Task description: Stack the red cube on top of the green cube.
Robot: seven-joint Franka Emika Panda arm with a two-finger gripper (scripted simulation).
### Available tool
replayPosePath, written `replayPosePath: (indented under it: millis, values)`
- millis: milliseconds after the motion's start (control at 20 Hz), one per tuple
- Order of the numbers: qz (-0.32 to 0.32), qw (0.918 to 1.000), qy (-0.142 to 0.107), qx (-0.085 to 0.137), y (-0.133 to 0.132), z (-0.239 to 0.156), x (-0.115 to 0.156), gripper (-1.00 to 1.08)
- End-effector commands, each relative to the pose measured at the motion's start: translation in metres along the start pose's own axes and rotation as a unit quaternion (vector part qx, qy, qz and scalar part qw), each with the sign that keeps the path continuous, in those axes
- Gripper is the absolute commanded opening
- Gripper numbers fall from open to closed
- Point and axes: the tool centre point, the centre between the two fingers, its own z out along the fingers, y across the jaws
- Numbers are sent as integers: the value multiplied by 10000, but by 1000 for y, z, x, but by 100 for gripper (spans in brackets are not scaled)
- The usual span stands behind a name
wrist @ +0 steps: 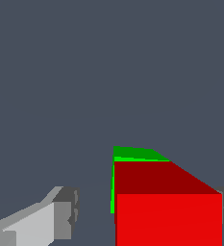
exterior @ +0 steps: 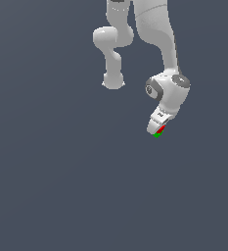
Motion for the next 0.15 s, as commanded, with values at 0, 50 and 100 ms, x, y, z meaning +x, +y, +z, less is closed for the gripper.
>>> replayPosePath:
  millis: [0,50,100]
  values:
    - [1,10000,0,0,0,0,0,100]
    - [1,10000,0,0,0,0,0,100]
    - [1,10000,0,0,0,0,0,100]
